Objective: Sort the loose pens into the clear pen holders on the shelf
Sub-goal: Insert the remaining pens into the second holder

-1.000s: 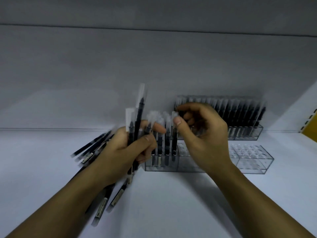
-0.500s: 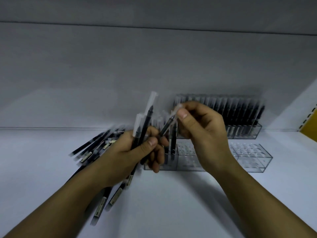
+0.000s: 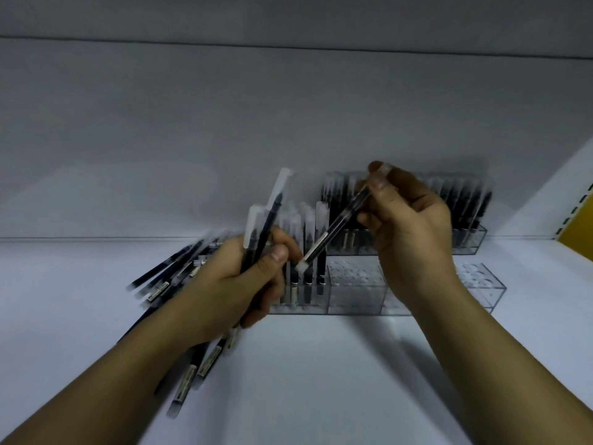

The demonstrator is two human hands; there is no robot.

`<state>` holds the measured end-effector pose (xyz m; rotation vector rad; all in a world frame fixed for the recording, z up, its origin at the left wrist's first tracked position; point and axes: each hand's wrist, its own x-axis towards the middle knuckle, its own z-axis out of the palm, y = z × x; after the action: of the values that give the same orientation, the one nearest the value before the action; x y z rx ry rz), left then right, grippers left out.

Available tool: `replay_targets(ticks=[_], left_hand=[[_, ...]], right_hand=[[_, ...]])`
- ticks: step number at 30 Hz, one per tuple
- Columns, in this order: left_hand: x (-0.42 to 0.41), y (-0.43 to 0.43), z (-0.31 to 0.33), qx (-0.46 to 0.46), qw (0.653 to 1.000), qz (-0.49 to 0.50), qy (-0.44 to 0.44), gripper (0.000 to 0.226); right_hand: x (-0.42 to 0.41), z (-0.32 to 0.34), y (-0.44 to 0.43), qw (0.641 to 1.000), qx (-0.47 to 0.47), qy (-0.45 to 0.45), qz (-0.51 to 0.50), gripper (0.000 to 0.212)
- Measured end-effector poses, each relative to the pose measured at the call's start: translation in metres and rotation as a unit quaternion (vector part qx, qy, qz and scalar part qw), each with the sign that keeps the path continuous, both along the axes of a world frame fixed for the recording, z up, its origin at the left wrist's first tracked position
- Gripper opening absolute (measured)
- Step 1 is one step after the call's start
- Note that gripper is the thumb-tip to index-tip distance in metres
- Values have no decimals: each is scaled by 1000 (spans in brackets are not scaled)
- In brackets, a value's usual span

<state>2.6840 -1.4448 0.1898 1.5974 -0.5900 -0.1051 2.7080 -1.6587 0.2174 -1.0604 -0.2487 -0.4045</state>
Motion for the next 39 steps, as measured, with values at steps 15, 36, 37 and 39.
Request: replay_targets(ticks=[15,36,37,39], left_hand=[[4,7,3,-121,990,-44,62,89],[2,-2,3,-69,997,47,6,31],[2,-2,3,-70,997,44,6,29],[2,-2,2,-70,997,32,3,18]], right_hand=[[-2,-8,-1,944,-279,-137,-112,29],[2,-23,6,896,-412,-126,-108,31],[2,-24,6,890,-424,-131,-105,30],[1,-24,7,877,-440,-151,-121,26]])
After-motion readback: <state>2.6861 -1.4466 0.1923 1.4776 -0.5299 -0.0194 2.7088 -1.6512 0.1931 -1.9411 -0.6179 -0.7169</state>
